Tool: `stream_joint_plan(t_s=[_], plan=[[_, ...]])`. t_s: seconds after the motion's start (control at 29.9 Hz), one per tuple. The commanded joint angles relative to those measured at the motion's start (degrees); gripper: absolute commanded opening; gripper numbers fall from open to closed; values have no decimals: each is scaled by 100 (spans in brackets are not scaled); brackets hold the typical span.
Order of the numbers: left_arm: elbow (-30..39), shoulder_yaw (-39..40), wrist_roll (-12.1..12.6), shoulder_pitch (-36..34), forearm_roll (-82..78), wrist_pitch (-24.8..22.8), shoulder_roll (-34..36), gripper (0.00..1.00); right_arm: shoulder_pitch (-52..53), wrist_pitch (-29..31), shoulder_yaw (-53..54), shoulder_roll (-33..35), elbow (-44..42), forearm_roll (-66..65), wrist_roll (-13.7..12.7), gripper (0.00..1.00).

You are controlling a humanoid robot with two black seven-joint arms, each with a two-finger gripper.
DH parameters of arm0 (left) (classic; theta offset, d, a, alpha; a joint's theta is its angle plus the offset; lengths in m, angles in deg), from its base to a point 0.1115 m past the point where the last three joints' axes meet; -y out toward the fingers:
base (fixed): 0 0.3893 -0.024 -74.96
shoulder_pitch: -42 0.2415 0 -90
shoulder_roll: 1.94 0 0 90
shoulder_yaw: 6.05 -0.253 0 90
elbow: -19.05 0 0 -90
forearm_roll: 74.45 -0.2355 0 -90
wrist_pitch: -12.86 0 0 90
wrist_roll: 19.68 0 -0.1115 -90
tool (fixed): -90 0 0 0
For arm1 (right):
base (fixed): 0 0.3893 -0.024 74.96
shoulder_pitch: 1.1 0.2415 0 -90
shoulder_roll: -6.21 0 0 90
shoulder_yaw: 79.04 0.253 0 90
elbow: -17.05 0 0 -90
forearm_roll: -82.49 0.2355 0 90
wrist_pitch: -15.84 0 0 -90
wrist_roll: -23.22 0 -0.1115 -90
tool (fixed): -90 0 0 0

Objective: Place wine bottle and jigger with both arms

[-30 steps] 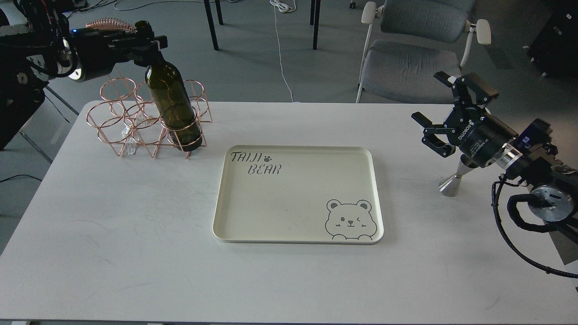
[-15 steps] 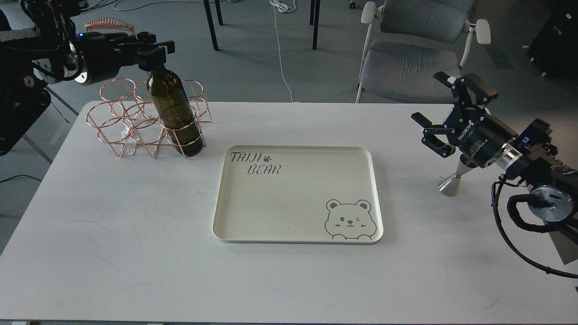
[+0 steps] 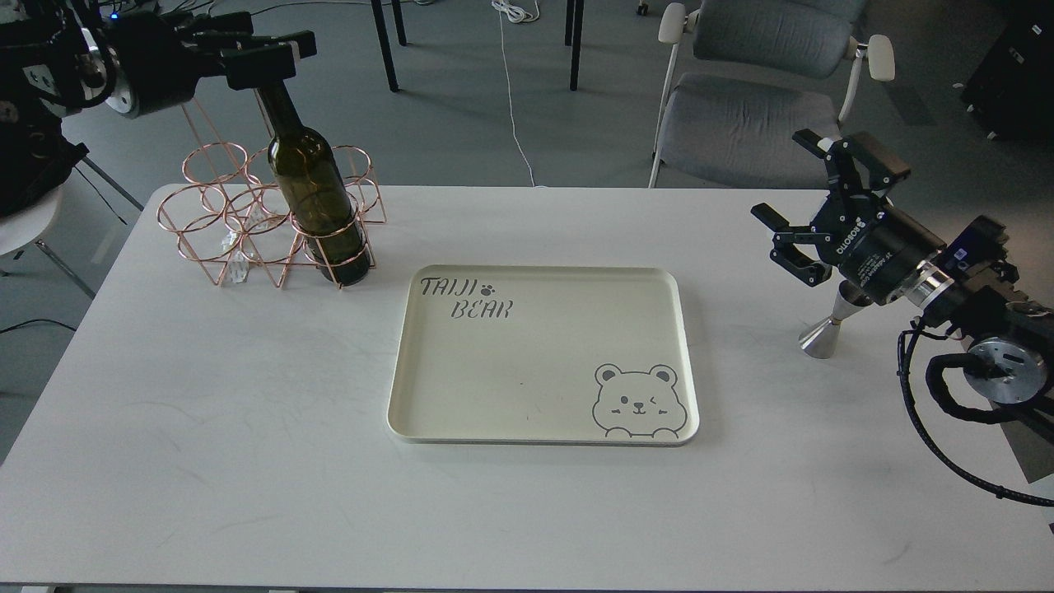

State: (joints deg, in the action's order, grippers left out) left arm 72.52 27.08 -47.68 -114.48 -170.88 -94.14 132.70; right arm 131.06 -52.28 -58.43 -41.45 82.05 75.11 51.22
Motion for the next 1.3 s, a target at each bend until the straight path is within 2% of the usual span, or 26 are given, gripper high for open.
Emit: stream_joint_plan(t_s=[0.0, 0.1, 0.17, 0.27, 0.37, 0.47, 0.6, 0.77, 0.94, 1.14, 1.27], plan=[[119, 9, 0, -365, 1166, 30, 132, 98, -24, -26, 14, -120, -48, -9, 0, 98], [417, 62, 0, -392, 2580, 135, 106, 98, -59, -105, 31, -349, -119, -9, 0, 98], [663, 44, 0, -366, 3591, 389, 1, 98, -129, -280, 101, -516, -154, -9, 0, 98], [1278, -8, 0, -217, 4814, 1065, -158, 98, -349, -623, 495, -771, -163, -9, 0, 98], [1814, -26, 0, 265, 5239, 1952, -271, 98, -682, -957, 1040, -955, -172, 0, 0, 98], [2105, 70, 0, 783, 5283, 2218, -535, 98, -946, -1081, 1375, -1105, -172, 0, 0, 98], [2176, 719, 5, 1767, 5424, 2114, -1096, 98, -1228, -1081, 1674, -1272, -163, 0, 0, 98], [2168, 1607, 654, 3059, 5459, 1245, -1756, 98, -1509, -1072, 1894, -1387, -163, 0, 0, 98], [2150, 2048, 1068, 4088, 5985, 734, -2135, 98, -1606, -1072, 1894, -1387, -163, 0, 0, 98], [2141, 2452, 1103, 4880, 6224, 426, -2442, 98, -1615, -1072, 1894, -1466, -163, 0, 0, 98], [2141, 2567, 1103, 5144, 6224, 320, -2575, 98, -1615, -1072, 1903, -1466, -163, 0, 0, 98]])
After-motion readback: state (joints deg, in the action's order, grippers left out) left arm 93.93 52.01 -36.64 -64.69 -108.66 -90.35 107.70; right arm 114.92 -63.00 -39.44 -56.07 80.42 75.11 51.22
